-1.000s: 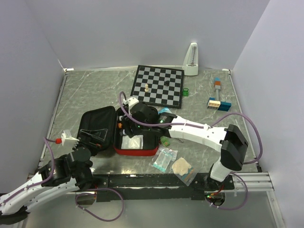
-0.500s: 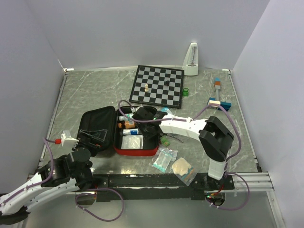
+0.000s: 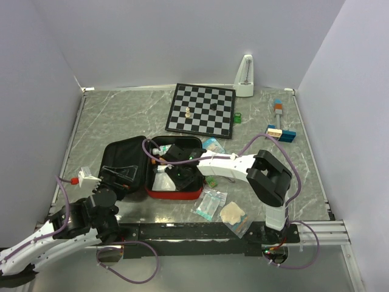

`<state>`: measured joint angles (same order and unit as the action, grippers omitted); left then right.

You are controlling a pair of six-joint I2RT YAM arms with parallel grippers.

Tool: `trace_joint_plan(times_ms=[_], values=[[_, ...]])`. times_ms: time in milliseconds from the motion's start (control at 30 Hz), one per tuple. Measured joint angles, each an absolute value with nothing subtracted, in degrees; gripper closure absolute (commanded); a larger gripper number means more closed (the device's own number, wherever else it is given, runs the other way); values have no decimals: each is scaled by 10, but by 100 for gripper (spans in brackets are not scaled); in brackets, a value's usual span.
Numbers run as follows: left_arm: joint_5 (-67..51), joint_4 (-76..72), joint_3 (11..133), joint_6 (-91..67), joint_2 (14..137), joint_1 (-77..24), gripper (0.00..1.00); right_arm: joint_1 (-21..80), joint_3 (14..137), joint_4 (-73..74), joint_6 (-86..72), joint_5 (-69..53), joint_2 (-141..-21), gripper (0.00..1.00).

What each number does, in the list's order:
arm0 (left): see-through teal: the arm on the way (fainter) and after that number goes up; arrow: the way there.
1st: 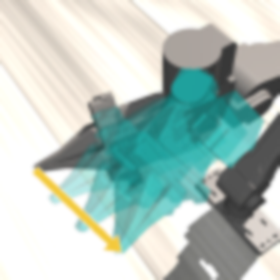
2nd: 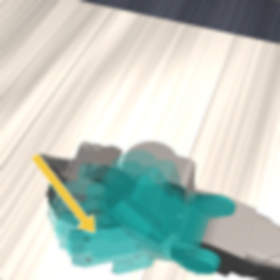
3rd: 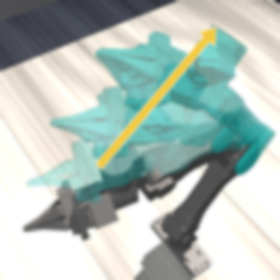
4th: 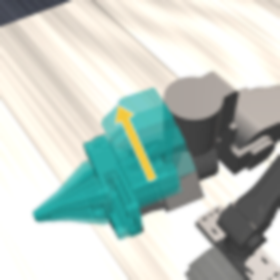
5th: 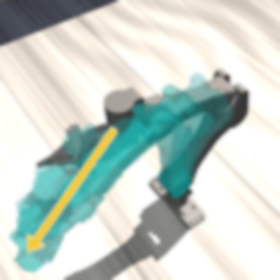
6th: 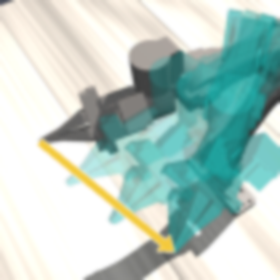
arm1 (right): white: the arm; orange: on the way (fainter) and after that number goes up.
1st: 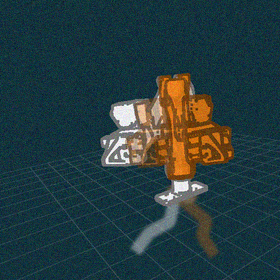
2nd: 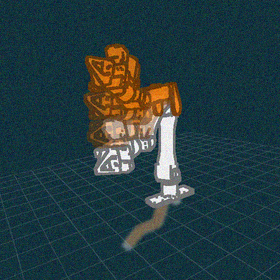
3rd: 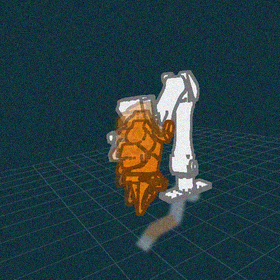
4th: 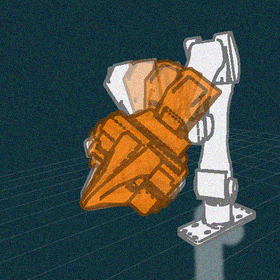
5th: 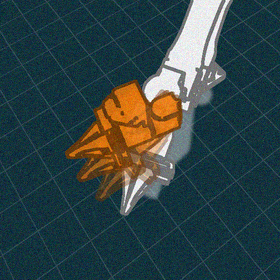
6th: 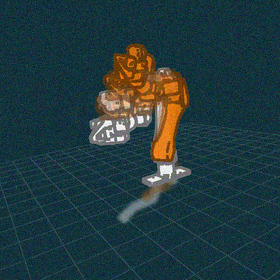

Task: Organize the medicine kit
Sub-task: Place the medical item at the medicine box, then pick up the medical item at the center of the board.

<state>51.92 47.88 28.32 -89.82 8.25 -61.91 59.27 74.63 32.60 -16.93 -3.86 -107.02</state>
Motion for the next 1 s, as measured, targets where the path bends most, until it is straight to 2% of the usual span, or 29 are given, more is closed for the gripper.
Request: trace_joint_plan(times_ms=[200,367,500,633,767,900,1000], values=[[519,479,283,-899,86,-619,3,593,747,289,-169,-84,-1070,58],[518,479,283,-903,86,-619,3,593,728,271,-164,-84,-1041,40],[517,479,283,-903,86,-619,3,593,699,283,-157,-57,-954,27],[517,479,283,-902,86,-619,3,585,697,288,-156,-11,-817,25],[517,478,283,-903,86,-619,3,530,687,288,-172,28,-728,28],[514,478,283,-903,86,-619,3,451,610,296,-201,68,-703,28],[512,478,283,-903,86,-619,4,448,524,296,-224,62,-719,26]])
